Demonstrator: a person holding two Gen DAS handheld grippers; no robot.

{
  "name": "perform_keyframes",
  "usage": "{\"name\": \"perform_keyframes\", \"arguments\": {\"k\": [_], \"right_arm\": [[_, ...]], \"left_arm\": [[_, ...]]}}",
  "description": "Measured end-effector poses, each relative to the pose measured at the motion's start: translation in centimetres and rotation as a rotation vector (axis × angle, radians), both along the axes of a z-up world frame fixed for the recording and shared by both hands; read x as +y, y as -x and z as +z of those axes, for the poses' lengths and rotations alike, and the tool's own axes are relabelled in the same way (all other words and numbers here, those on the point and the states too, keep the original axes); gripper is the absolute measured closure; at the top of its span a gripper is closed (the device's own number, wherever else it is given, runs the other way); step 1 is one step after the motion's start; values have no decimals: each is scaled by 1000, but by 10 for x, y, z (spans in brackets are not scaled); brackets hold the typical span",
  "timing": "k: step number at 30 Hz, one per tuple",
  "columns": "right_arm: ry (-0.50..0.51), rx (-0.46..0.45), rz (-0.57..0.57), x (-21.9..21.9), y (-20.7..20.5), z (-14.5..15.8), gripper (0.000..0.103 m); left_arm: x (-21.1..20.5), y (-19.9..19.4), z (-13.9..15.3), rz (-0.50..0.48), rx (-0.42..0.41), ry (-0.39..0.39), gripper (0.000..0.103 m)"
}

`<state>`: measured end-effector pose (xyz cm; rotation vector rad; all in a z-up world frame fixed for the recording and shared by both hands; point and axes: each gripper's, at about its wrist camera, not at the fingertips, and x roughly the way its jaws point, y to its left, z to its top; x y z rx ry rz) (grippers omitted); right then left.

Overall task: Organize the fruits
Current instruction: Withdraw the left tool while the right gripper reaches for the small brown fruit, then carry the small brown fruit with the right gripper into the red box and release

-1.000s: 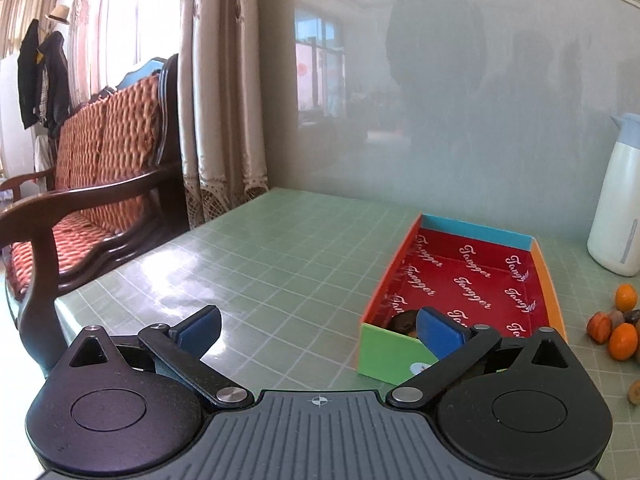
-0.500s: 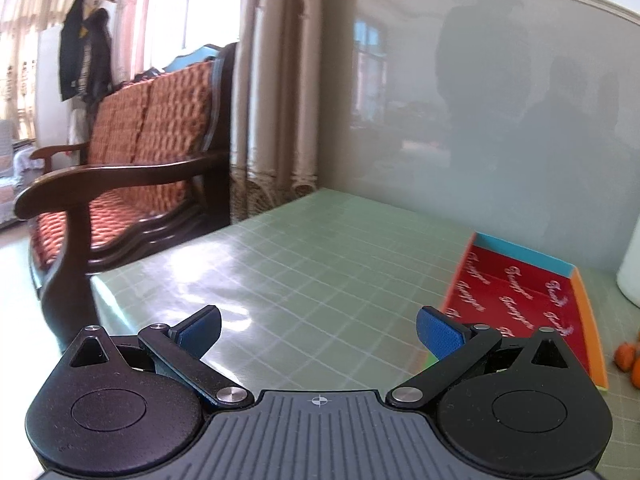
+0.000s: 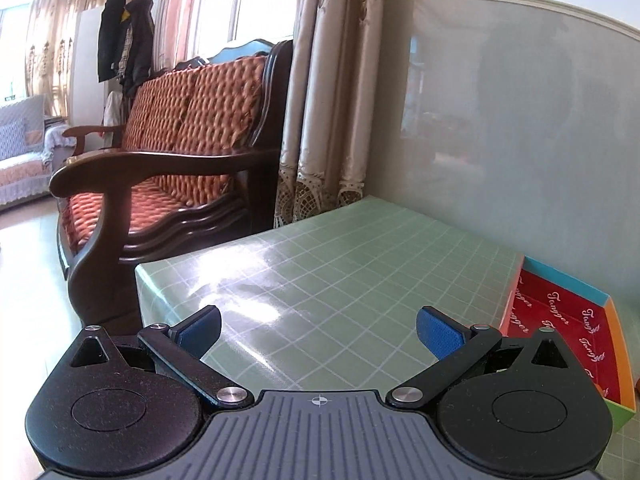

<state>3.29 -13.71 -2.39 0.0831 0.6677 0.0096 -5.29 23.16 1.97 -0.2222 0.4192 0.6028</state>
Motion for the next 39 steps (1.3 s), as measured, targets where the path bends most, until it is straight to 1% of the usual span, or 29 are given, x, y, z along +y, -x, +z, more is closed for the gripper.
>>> {"name": "perform_keyframes", "arguments": {"k": [3,12,15,19,23,29,34,39], "right_arm": [[0,17,12,3,-4,-5,77],[3,9,26,7,-5,-6,77],[7,-17,31,9,-3,-2,78],[-30,-71,47,15,-1,8,78],[-16,-120,80,32,-2,17,78],[-39,-163,140,55,-4,23,78],[-56,-181,192,79,-7,26,78],[-32,-197,262,105,-7,27,78]], "left_arm": [[0,1,0,-2,-1,-1,0],[2,1,0,-1,1,5,0],[2,1,-1,3,2,9,0],[0,2,-1,3,7,-6,0],[2,5,-1,9,8,-25,0],[14,15,-1,43,10,-22,0],[26,22,-2,68,12,-21,0],[38,30,-3,93,15,-26,0]]}}
